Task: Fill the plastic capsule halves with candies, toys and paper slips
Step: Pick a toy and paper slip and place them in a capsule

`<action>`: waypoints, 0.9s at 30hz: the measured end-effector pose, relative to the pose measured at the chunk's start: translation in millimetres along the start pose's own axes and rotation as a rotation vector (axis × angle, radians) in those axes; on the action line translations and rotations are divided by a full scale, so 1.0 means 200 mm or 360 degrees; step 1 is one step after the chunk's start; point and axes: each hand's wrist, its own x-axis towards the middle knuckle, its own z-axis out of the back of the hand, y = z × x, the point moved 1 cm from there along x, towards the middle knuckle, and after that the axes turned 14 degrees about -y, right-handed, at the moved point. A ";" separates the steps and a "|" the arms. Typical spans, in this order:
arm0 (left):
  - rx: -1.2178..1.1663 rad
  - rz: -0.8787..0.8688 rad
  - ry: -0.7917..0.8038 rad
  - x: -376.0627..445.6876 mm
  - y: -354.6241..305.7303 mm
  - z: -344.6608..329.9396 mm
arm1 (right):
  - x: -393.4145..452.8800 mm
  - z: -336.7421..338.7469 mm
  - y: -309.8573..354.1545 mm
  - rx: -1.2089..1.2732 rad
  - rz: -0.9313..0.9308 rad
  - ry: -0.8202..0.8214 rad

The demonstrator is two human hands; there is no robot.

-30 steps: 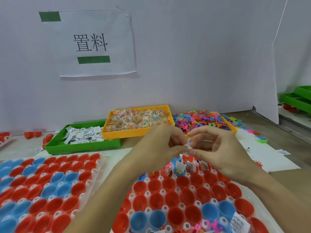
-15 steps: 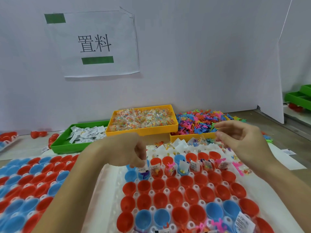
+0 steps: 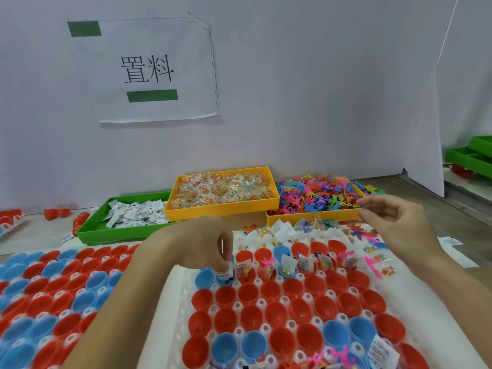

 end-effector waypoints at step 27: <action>-0.0034 0.0008 -0.0161 -0.04 0.00 0.07 | 0.02 0.06 -0.08 -0.1092 0.0121 0.0486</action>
